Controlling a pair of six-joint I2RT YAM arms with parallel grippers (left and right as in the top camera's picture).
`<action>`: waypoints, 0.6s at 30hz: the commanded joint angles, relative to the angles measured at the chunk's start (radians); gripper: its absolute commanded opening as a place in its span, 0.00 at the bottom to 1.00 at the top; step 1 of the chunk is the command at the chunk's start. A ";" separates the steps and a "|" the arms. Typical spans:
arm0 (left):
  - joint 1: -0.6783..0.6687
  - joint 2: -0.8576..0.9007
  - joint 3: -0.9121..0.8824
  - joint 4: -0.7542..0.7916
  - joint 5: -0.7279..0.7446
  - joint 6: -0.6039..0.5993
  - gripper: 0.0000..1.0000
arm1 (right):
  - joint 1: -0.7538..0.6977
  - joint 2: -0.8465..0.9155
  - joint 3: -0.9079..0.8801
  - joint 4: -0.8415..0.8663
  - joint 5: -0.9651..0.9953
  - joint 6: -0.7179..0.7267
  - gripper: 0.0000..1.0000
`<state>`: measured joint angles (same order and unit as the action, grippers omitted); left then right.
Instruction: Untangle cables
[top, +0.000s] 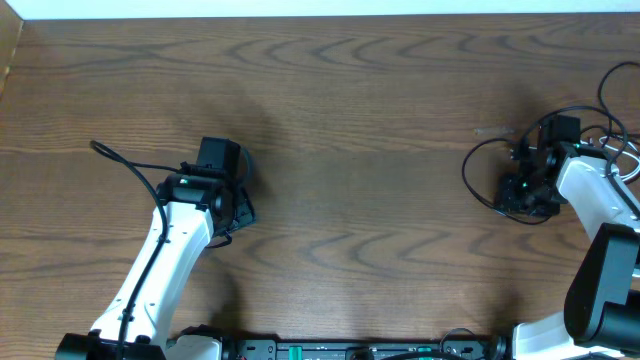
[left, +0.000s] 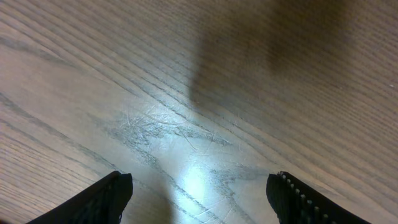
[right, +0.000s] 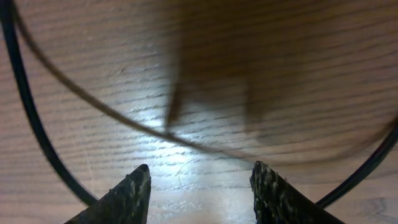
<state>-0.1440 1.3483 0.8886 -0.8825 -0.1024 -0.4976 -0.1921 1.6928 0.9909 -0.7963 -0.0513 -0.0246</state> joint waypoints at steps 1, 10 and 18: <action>0.003 -0.002 0.009 -0.003 0.005 -0.005 0.74 | 0.006 -0.010 -0.006 0.007 0.039 0.057 0.49; 0.003 -0.002 0.009 -0.003 0.005 -0.005 0.74 | 0.006 -0.010 -0.006 -0.061 0.038 0.087 0.44; 0.003 -0.002 0.009 -0.003 0.005 -0.005 0.74 | 0.006 -0.010 -0.013 -0.077 0.054 0.127 0.33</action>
<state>-0.1440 1.3483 0.8886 -0.8825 -0.1028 -0.4976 -0.1921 1.6928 0.9867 -0.8742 -0.0216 0.0612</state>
